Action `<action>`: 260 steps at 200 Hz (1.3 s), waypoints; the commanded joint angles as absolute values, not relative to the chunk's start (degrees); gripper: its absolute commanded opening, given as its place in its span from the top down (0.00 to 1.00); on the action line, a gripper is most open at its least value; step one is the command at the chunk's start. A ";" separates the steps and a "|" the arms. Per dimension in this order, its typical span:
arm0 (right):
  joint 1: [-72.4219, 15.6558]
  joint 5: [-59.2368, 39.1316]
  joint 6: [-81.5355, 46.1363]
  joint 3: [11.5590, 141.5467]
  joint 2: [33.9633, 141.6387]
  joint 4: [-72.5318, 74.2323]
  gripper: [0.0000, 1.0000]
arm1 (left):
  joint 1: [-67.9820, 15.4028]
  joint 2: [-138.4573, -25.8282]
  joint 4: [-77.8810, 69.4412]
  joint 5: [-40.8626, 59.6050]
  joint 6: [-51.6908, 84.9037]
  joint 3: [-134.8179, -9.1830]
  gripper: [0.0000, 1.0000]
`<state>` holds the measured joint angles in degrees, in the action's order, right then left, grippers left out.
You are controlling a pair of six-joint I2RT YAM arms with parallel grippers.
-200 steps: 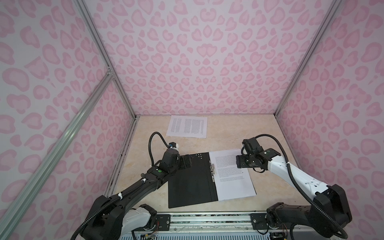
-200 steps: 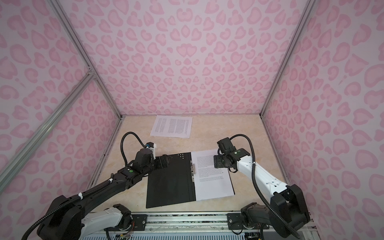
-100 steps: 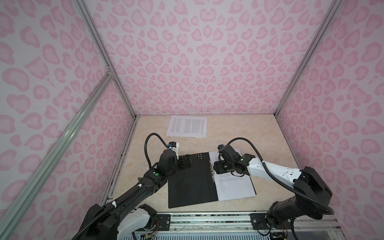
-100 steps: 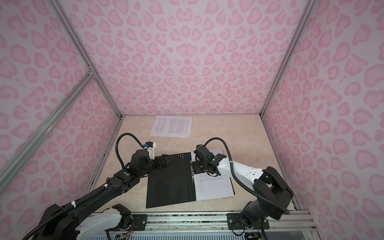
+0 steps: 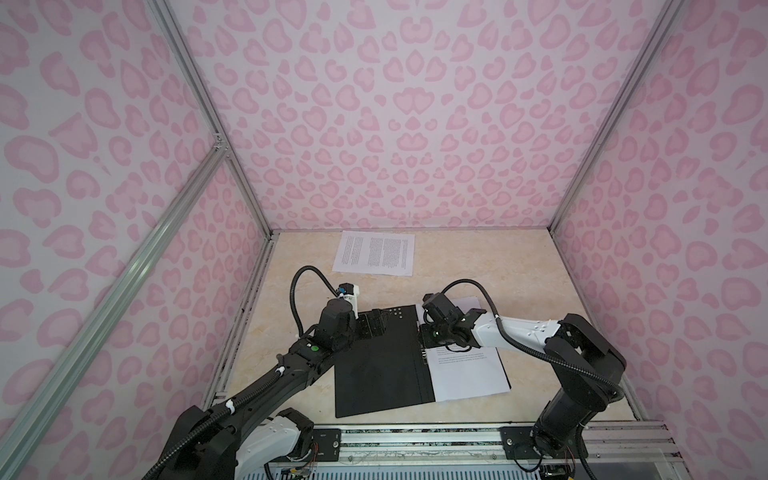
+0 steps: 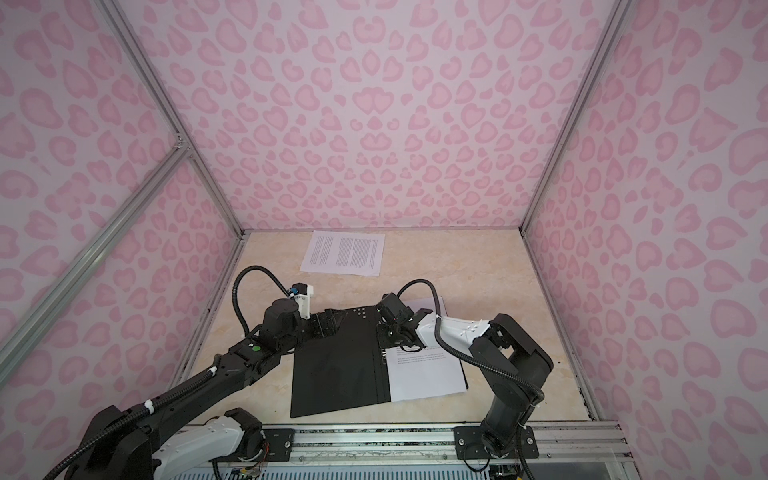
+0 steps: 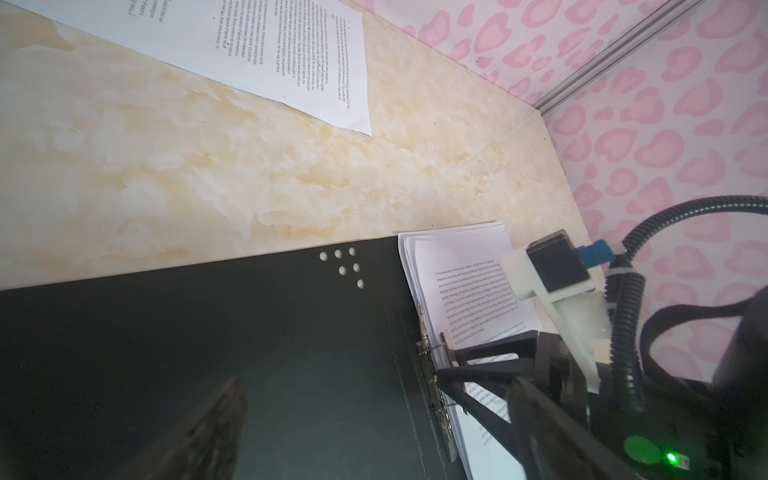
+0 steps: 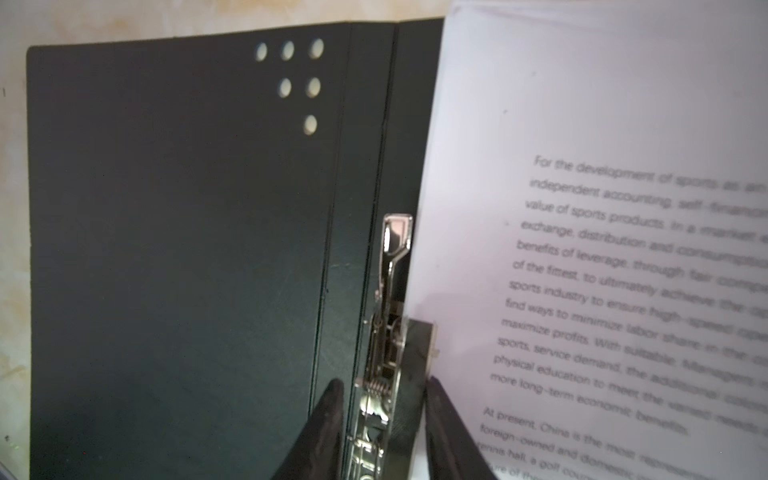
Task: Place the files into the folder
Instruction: 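Push the sheet edge under the clip with right gripper while left gripper holds folder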
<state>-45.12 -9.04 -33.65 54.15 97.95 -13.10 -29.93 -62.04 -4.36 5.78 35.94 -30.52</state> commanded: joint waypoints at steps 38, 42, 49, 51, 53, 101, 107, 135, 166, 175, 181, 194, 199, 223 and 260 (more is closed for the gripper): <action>-45.61 -10.19 -35.82 54.56 99.70 -10.69 0.82 | -29.85 -62.25 -5.56 5.42 35.42 -31.07 0.00; -45.62 -10.28 -35.93 54.58 99.83 -10.53 0.83 | -29.84 -62.23 -5.54 5.41 35.42 -31.09 0.00; -45.70 -10.26 -36.34 54.74 99.92 -10.25 0.83 | -29.83 -62.23 -5.45 5.33 35.42 -31.03 0.01; -45.70 -10.28 -36.44 54.75 99.93 -10.17 0.83 | -29.80 -62.18 -5.45 5.26 35.42 -31.09 0.01; -45.70 -10.22 -36.60 54.76 99.93 -10.08 0.84 | -29.80 -62.15 -5.38 5.23 35.42 -31.09 0.01; -47.01 -9.01 -43.02 53.94 100.01 -3.36 0.88 | -29.83 -61.22 -4.58 4.11 35.33 -31.07 0.01; -47.22 -8.97 -43.96 53.80 100.23 -2.09 0.88 | -29.87 -61.09 -4.44 3.88 35.33 -31.07 0.00; -47.37 -8.39 -47.39 54.21 101.45 2.17 0.90 | -29.81 -60.60 -4.05 3.38 35.24 -31.09 0.01; -47.57 -7.67 -50.22 55.68 102.69 4.40 0.91 | -29.80 -59.90 -3.53 2.50 35.16 -31.04 0.01; -47.96 -7.53 -51.04 55.87 103.11 5.46 0.90 | -29.81 -59.62 -3.43 2.25 35.16 -30.98 0.00; -48.32 -7.34 -51.63 56.05 103.47 5.98 0.90 | -29.86 -59.44 -3.27 2.05 35.08 -31.03 0.01; -49.16 -7.08 -52.60 56.15 104.26 7.25 0.88 | -29.82 -59.07 -3.04 1.63 35.07 -30.94 0.01; -49.57 -7.03 -53.08 56.05 104.52 7.96 0.87 | -29.84 -58.91 -2.98 1.53 35.07 -30.94 0.01; -51.25 -7.20 -54.98 55.71 106.01 10.49 0.83 | -29.80 -58.36 -2.65 0.62 34.92 -30.81 0.01; -52.48 -7.36 -57.35 54.40 106.70 14.74 0.78 | -29.79 -58.27 -2.46 0.00 34.72 -30.93 0.01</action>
<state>-52.16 -7.68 -55.29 54.81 106.08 9.96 -29.93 -58.54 -2.68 1.04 35.55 -30.55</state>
